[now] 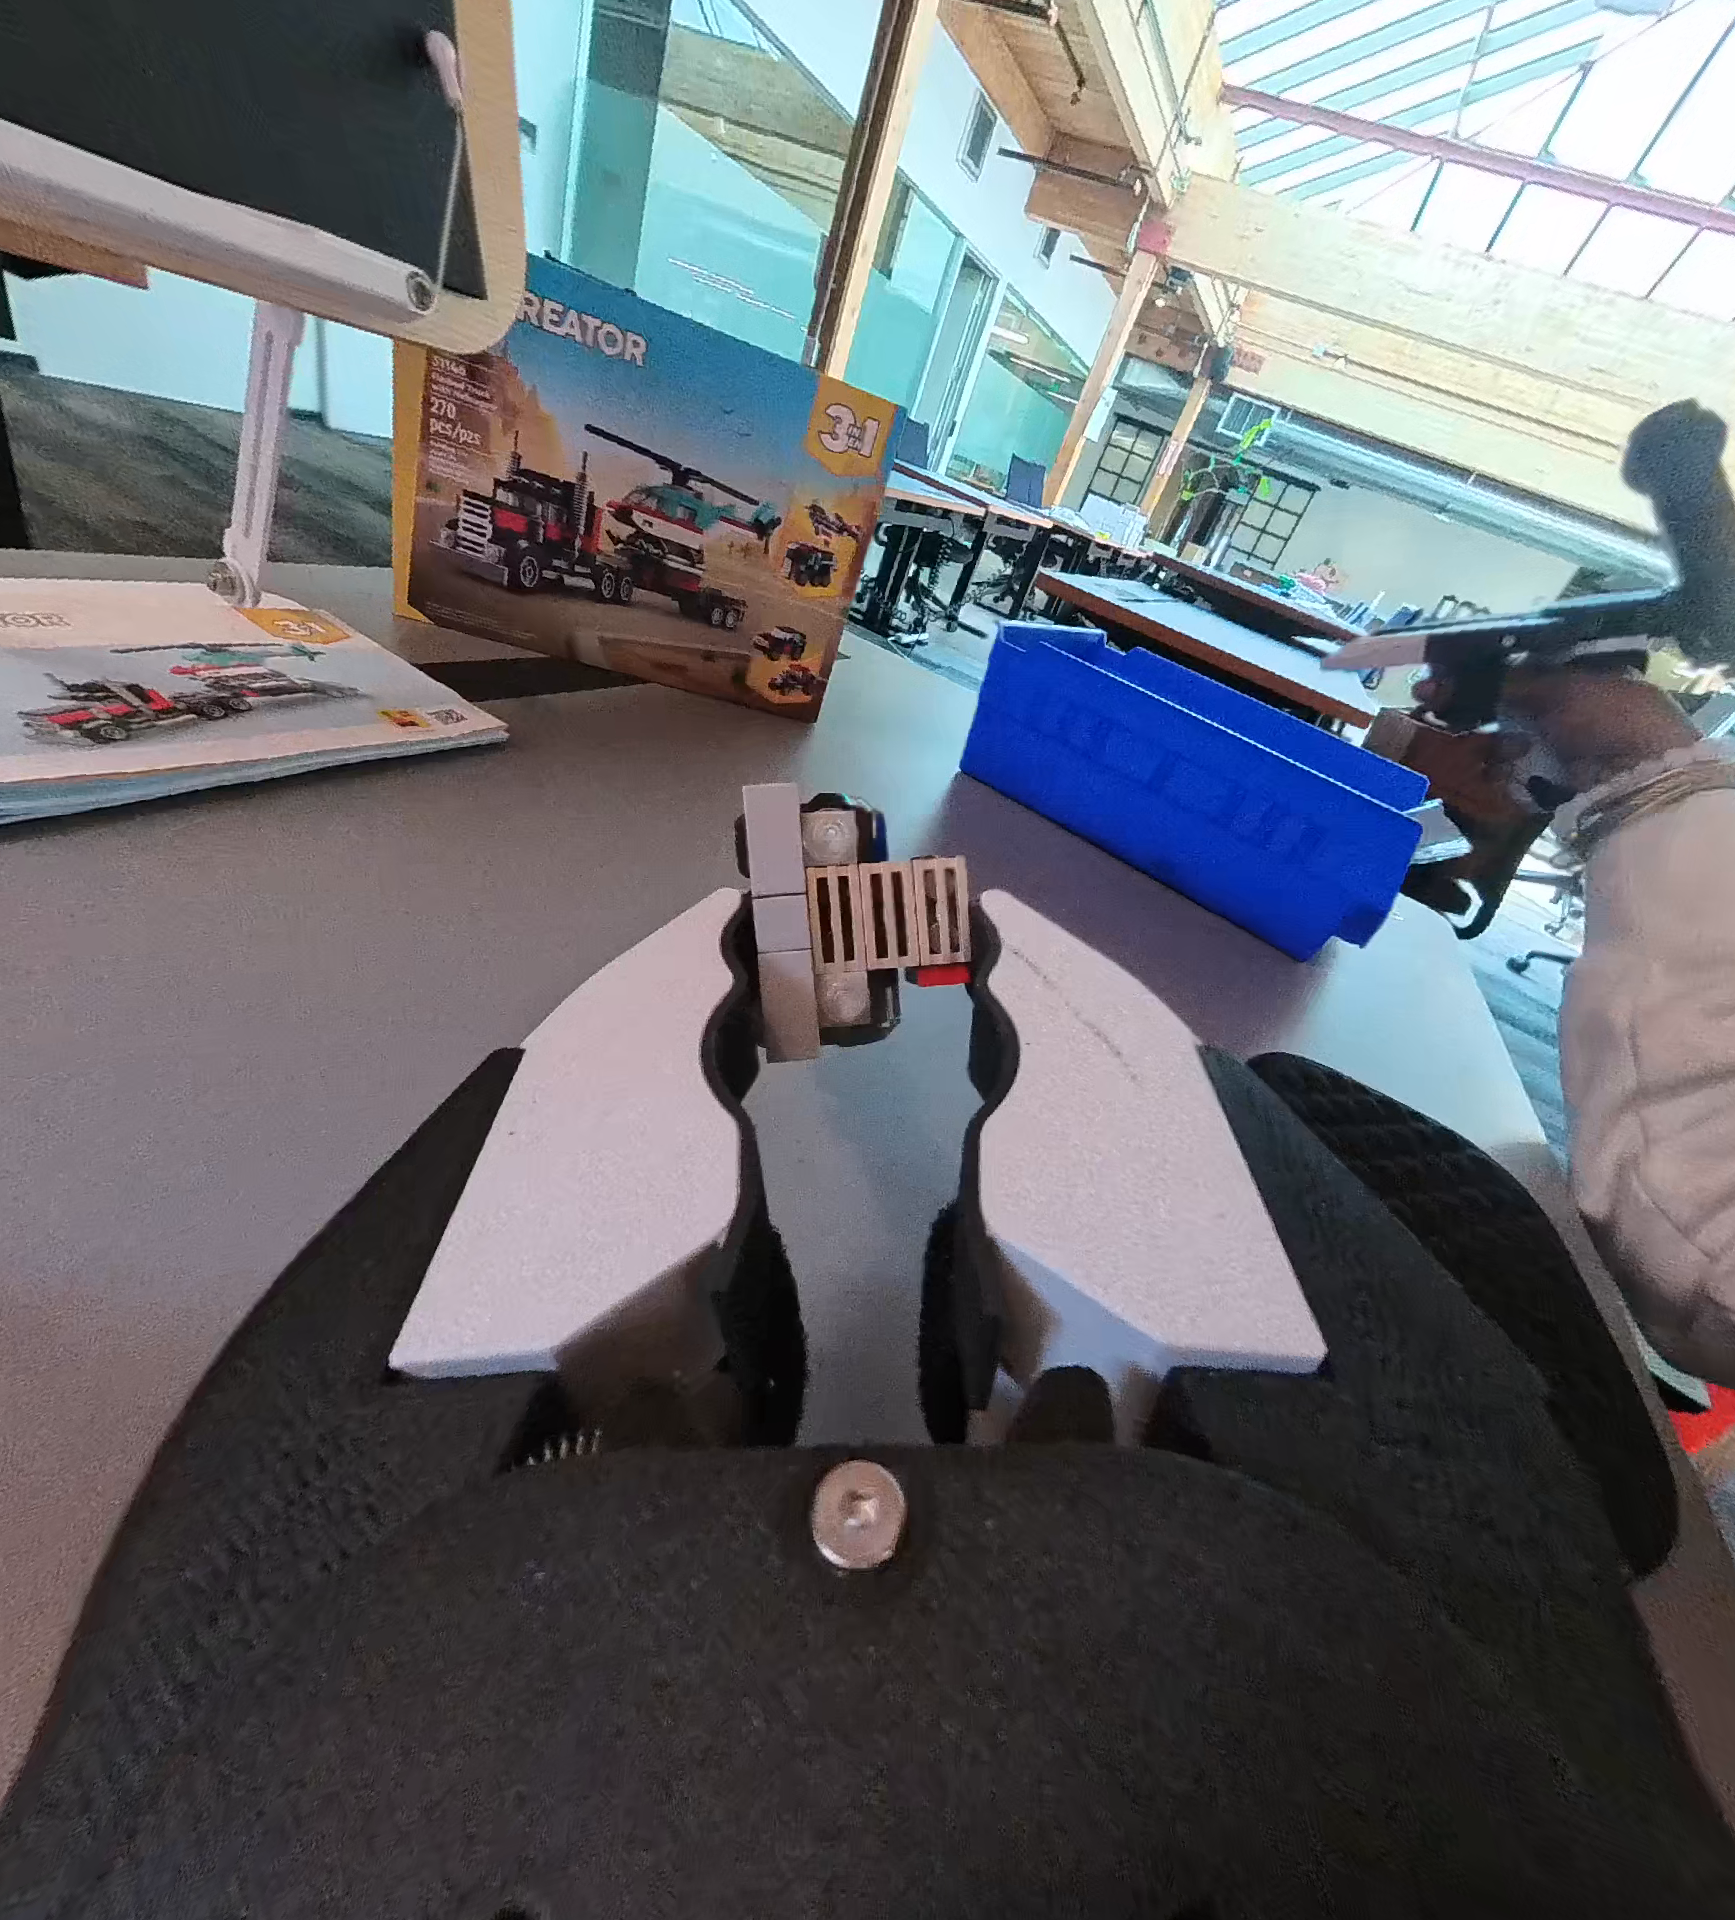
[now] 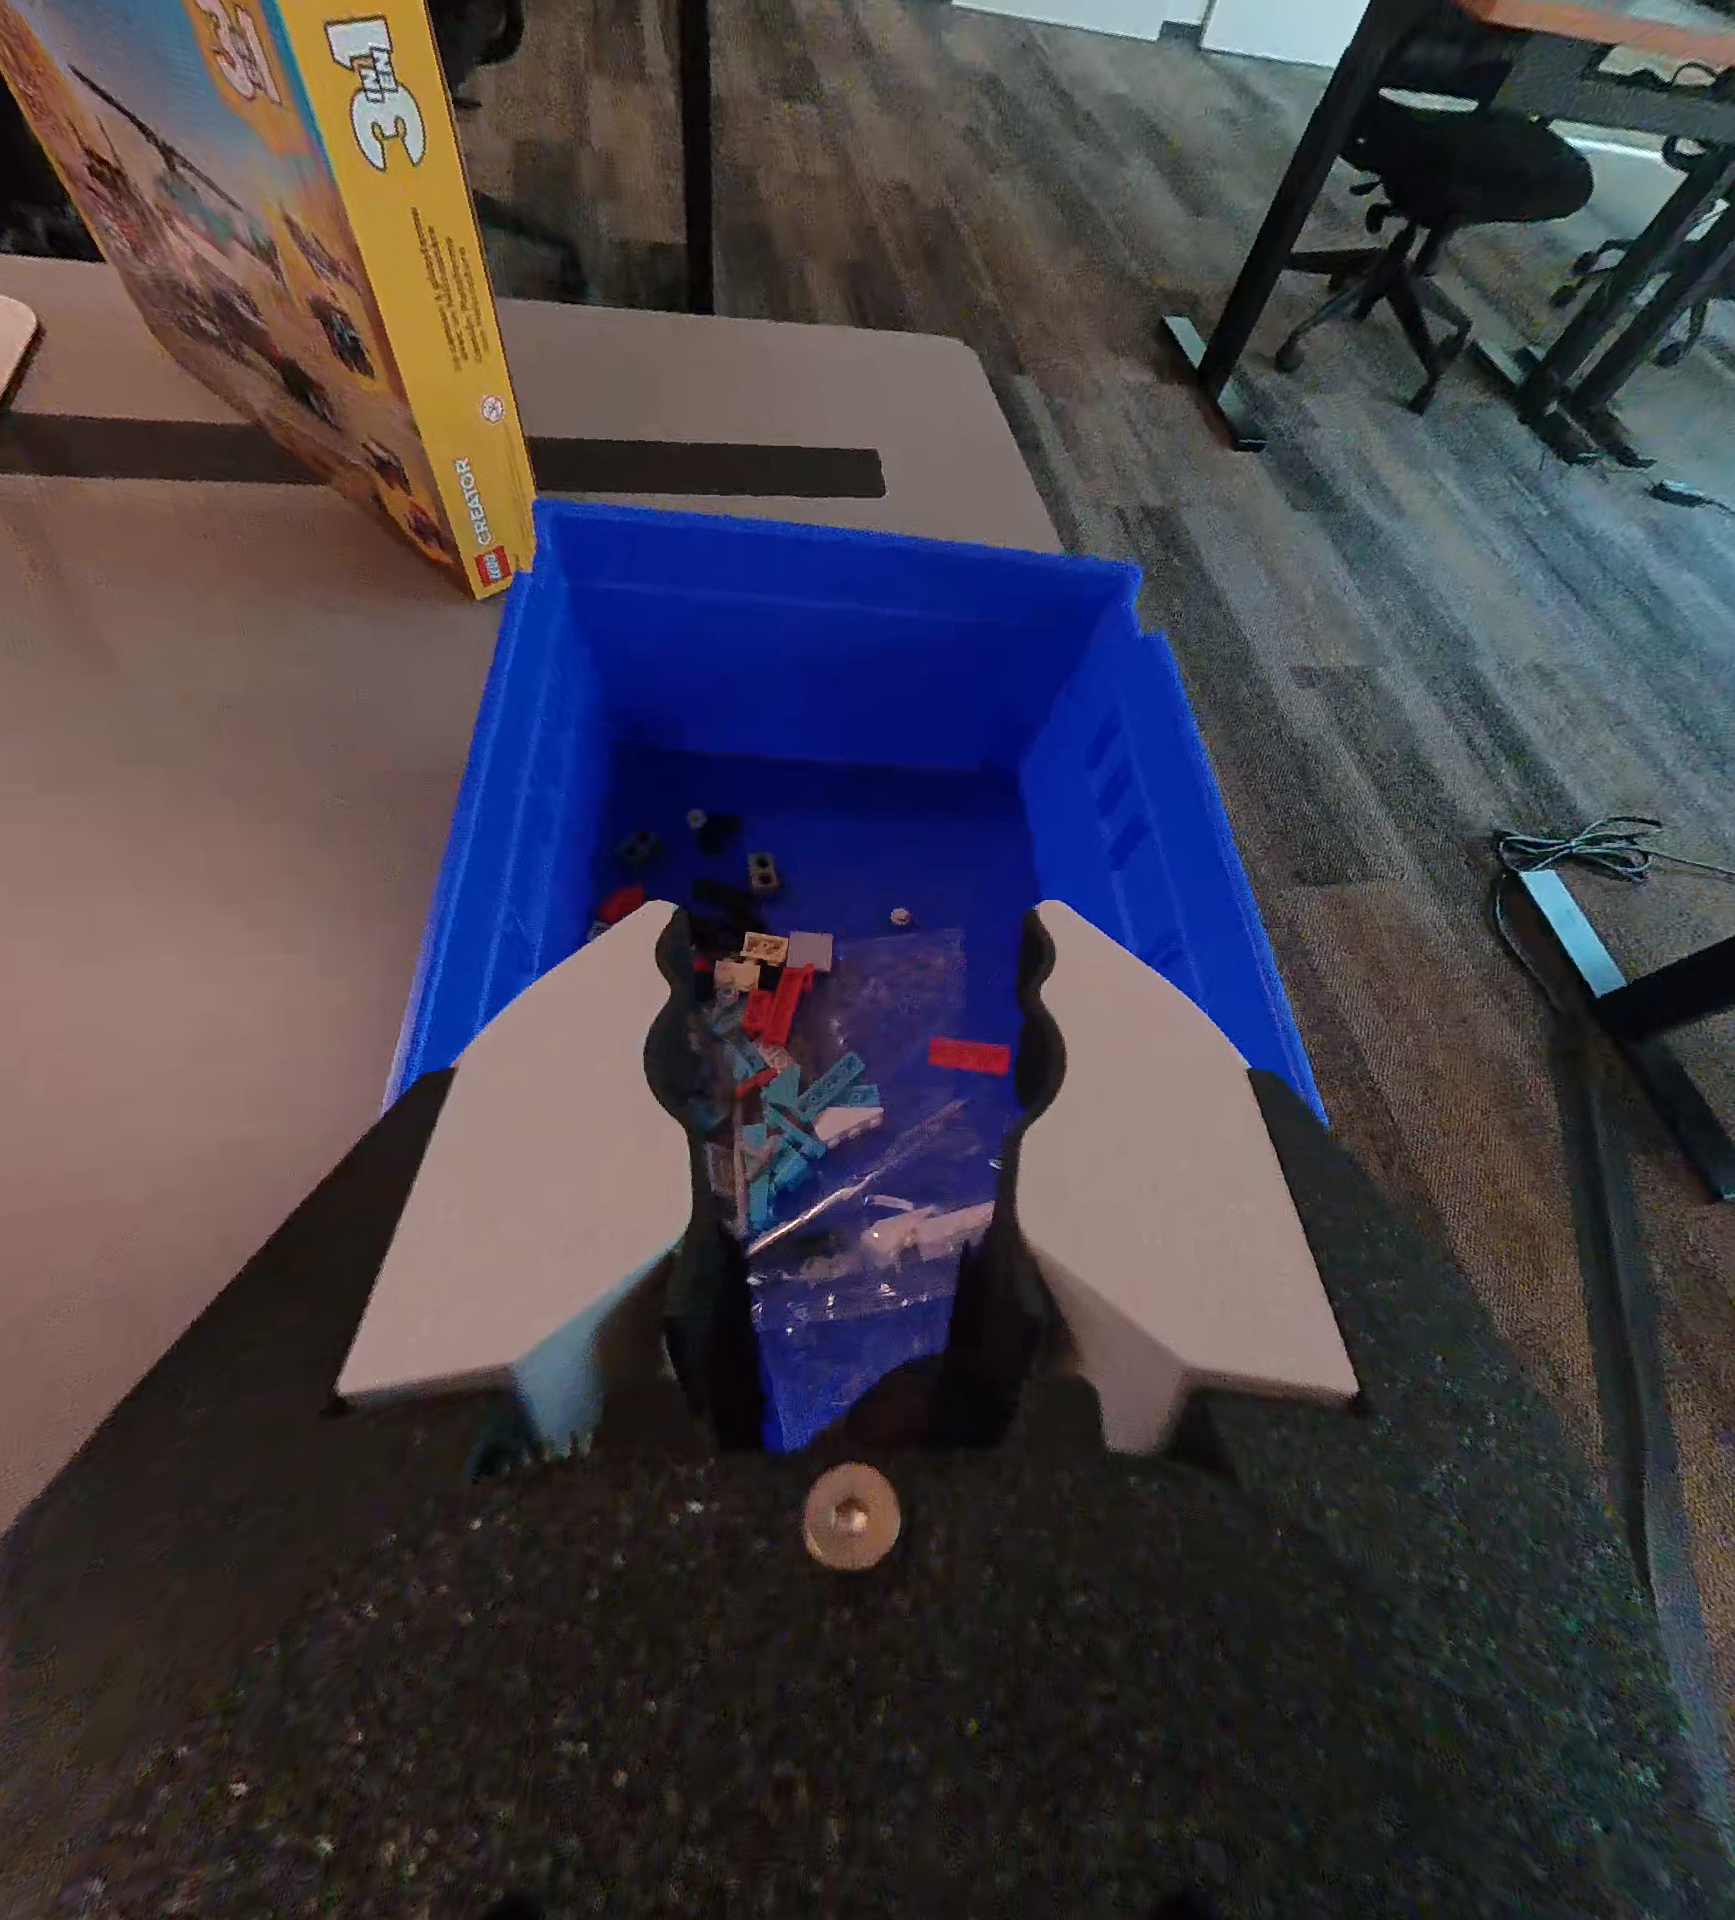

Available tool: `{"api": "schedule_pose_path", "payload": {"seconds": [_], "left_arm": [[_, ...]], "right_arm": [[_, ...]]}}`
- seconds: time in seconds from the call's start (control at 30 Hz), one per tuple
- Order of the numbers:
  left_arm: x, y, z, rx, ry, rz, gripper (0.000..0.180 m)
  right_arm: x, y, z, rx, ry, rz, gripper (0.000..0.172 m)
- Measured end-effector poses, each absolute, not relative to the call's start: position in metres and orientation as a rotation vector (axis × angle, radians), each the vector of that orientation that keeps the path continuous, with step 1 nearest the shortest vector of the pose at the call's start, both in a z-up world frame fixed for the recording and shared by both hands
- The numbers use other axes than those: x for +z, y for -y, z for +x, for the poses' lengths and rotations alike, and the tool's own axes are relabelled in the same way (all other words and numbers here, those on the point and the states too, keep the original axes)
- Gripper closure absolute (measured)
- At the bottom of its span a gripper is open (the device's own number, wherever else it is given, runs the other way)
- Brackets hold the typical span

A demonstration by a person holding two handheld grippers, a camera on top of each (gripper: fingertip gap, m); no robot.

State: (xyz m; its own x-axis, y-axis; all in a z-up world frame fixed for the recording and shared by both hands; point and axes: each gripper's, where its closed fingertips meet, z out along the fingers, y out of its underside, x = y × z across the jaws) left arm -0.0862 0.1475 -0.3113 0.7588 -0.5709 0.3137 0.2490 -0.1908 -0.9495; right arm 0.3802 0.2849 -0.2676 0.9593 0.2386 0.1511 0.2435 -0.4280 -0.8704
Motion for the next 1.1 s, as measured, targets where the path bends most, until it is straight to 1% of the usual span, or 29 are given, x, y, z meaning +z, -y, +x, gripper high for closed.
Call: {"api": "schedule_pose_path", "payload": {"seconds": [0.13, 0.2, 0.27, 0.33, 0.37, 0.47, 0.53, 0.6, 0.67, 0.7, 0.8, 0.83, 0.9, 0.97, 1.03, 1.07, 1.1], "left_arm": [[-0.311, -0.148, -0.088, -0.806, -0.224, -1.603, 0.143], [-0.310, -0.148, -0.089, -0.823, -0.207, -1.600, 0.143], [-0.307, -0.148, -0.089, -0.896, -0.149, -1.588, 0.143], [-0.302, -0.148, -0.087, -1.078, -0.032, -1.555, 0.143], [-0.300, -0.147, -0.087, -1.191, 0.042, -1.532, 0.143], [-0.297, -0.145, -0.089, -1.464, 0.233, -1.456, 0.143], [-0.297, -0.145, -0.092, -1.532, 0.288, -1.429, 0.143], [-0.296, -0.144, -0.093, -1.553, 0.302, -1.421, 0.143], [-0.295, -0.143, -0.093, -1.570, 0.318, -1.412, 0.143], [-0.295, -0.142, -0.093, -1.588, 0.329, -1.406, 0.143], [-0.294, -0.137, -0.086, -1.666, 0.345, -1.392, 0.143], [-0.295, -0.135, -0.080, -1.695, 0.338, -1.397, 0.143], [-0.295, -0.132, -0.072, -1.735, 0.323, -1.406, 0.143], [-0.288, -0.126, -0.064, -1.724, 0.172, -1.423, 0.136], [-0.282, -0.117, -0.053, -1.571, -0.125, -1.482, 0.107], [-0.286, -0.115, -0.049, -1.389, -0.296, -1.530, 0.093], [-0.296, -0.117, -0.049, -1.121, -0.468, -1.575, 0.083]], "right_arm": [[-0.269, -0.286, 0.377, -0.008, 0.374, -2.048, 0.103], [-0.260, -0.288, 0.367, 0.012, 0.391, -1.989, 0.104], [-0.232, -0.283, 0.324, 0.086, 0.519, -1.753, 0.106], [-0.208, -0.265, 0.255, 0.161, 0.746, -1.447, 0.098], [-0.206, -0.251, 0.216, 0.166, 0.887, -1.303, 0.095], [-0.228, -0.199, 0.095, 0.121, 1.285, -0.862, 0.094], [-0.271, -0.169, 0.030, 0.071, 1.544, -0.707, 0.095], [-0.298, -0.152, -0.013, -0.005, 1.652, -0.605, 0.098], [-0.302, -0.135, -0.044, -0.066, 1.630, -0.458, 0.106], [-0.301, -0.133, -0.052, -0.144, 1.600, -0.400, 0.113], [-0.306, -0.139, -0.064, -0.437, 1.562, -0.304, 0.127], [-0.308, -0.142, -0.064, -0.516, 1.563, -0.293, 0.143], [-0.304, -0.140, -0.058, -0.522, 1.537, -0.271, 0.147], [-0.301, -0.144, -0.049, -0.329, 1.556, -0.421, 0.147], [-0.306, -0.152, -0.042, -0.005, 1.616, -0.673, 0.147], [-0.311, -0.155, -0.038, 0.166, 1.649, -0.796, 0.147], [-0.319, -0.150, -0.034, 0.364, 1.717, -0.897, 0.147]]}}
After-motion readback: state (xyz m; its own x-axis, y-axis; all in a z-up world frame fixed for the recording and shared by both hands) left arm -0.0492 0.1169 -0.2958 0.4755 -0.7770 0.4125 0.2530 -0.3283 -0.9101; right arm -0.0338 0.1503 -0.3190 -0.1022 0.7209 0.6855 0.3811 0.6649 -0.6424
